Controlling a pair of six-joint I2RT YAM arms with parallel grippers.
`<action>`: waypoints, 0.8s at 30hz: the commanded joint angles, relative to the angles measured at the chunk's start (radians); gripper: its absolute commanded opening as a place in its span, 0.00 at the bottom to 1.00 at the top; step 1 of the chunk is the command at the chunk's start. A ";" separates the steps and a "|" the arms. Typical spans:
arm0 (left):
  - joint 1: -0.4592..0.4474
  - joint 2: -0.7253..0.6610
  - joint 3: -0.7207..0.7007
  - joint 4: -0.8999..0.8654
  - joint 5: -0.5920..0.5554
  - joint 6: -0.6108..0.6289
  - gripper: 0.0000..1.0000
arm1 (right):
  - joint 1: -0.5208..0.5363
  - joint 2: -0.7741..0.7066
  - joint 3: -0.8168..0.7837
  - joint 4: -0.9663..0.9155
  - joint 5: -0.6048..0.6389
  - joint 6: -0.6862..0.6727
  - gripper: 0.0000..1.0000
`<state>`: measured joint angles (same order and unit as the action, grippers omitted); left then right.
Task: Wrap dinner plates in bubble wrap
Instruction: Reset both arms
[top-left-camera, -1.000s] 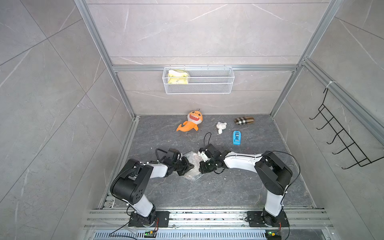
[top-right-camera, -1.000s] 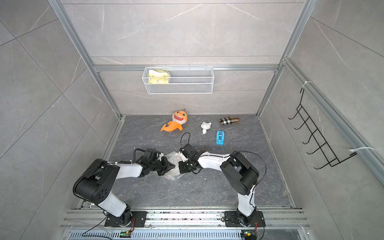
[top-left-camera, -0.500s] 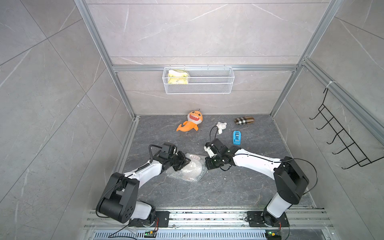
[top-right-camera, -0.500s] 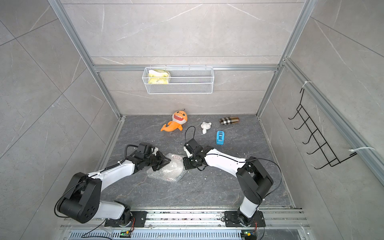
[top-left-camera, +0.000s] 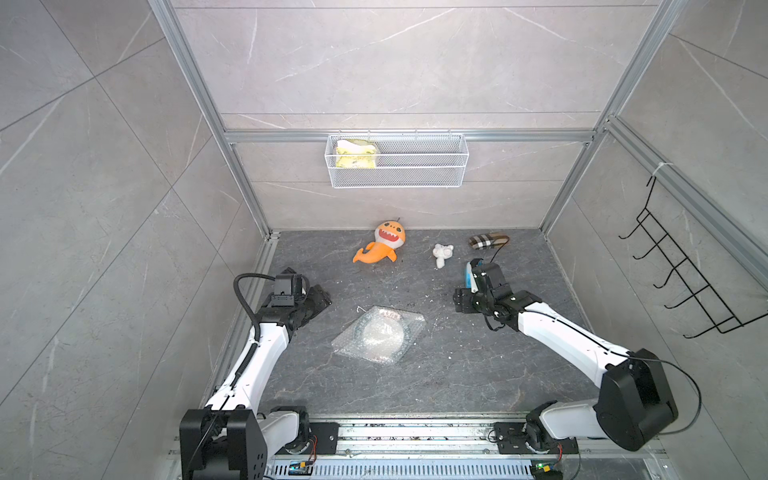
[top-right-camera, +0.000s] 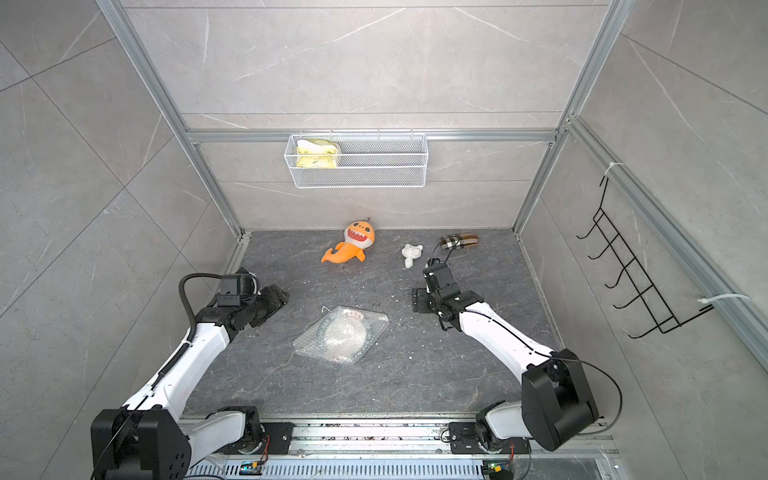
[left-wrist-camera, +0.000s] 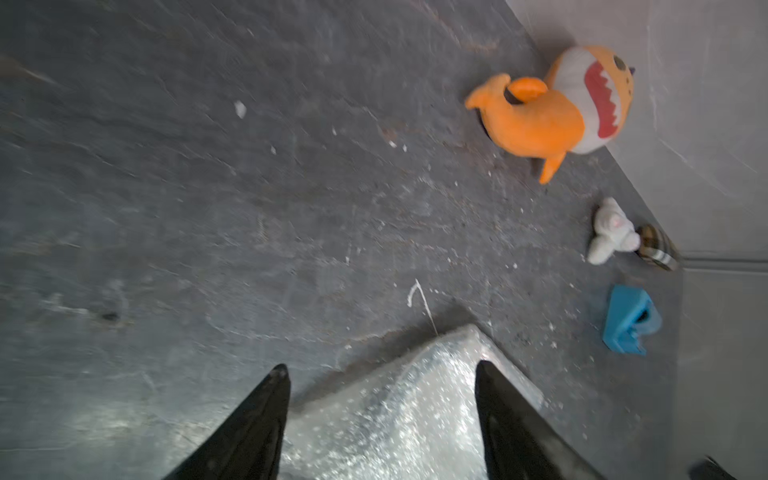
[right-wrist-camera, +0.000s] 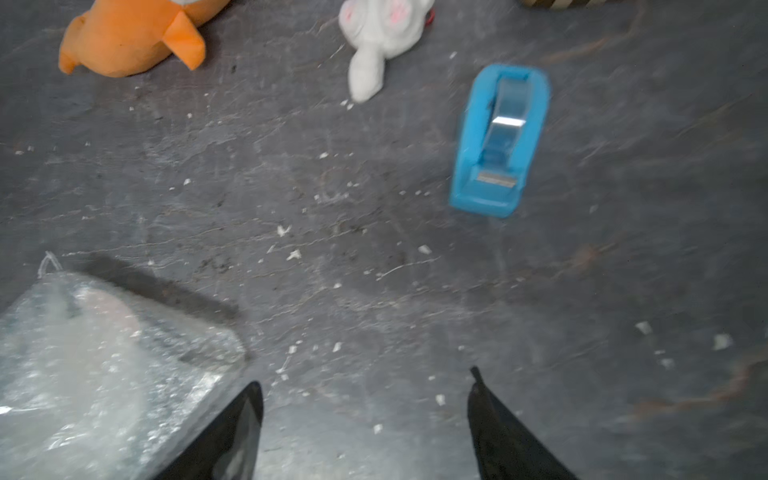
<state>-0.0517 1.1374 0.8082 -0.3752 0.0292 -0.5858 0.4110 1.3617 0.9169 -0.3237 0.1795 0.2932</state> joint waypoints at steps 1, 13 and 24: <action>-0.002 -0.022 -0.069 0.184 -0.259 0.258 0.79 | -0.053 -0.053 -0.081 0.123 0.184 -0.071 0.95; -0.002 0.038 -0.469 0.917 -0.283 0.509 0.90 | -0.185 -0.169 -0.551 0.741 0.384 -0.089 1.00; 0.076 0.382 -0.482 1.327 -0.202 0.565 0.93 | -0.222 0.006 -0.638 1.217 0.204 -0.263 1.00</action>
<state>-0.0090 1.4693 0.2974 0.7906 -0.1963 -0.0364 0.2043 1.3216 0.3145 0.6807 0.4606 0.1017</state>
